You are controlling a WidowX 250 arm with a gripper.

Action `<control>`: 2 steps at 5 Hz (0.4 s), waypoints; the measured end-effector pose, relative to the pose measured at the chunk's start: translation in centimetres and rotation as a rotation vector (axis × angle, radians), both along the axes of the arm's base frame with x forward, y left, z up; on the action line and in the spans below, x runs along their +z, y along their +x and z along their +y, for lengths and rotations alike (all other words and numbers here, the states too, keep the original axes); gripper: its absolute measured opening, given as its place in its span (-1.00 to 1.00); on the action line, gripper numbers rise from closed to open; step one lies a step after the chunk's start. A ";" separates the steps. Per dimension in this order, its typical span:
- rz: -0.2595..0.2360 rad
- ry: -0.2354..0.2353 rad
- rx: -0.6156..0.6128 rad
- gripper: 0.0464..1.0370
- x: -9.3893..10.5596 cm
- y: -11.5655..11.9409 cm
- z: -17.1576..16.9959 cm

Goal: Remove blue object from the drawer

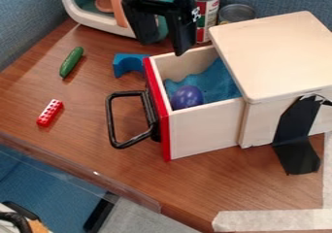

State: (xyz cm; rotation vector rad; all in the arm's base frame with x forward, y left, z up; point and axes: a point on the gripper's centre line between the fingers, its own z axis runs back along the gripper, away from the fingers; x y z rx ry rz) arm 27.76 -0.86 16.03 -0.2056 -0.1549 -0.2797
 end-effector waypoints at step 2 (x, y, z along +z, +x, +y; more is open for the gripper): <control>0.007 0.001 0.003 0.93 -0.7 0.2 -0.2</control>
